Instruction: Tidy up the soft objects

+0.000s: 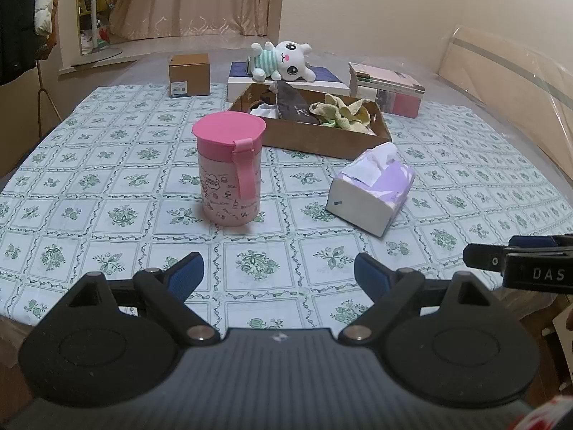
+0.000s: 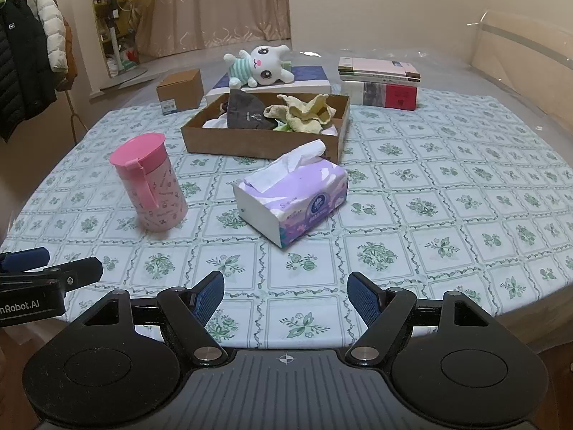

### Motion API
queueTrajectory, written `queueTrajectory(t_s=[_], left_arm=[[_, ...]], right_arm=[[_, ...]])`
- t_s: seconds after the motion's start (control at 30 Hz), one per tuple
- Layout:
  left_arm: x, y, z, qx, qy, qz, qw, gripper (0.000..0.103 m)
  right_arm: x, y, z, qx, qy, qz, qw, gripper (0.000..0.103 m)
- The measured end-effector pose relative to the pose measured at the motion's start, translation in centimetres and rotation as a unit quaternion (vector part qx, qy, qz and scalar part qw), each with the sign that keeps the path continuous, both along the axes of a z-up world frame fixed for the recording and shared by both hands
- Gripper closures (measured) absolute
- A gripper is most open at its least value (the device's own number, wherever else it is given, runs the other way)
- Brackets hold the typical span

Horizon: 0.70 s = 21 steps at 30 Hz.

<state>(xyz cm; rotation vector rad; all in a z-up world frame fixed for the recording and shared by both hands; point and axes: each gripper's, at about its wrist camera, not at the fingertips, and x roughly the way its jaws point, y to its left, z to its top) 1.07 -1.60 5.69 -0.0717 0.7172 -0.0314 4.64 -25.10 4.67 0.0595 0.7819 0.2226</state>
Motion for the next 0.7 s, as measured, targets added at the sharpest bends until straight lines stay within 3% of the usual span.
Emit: queueTrajectory(t_s=[0.7], left_arm=[[-0.04,-0.05,-0.05,0.001,0.0,0.001,1.0,0.013]], right_arm=[[-0.07,-0.12,-0.02,0.001,0.0,-0.001,1.0,0.027]])
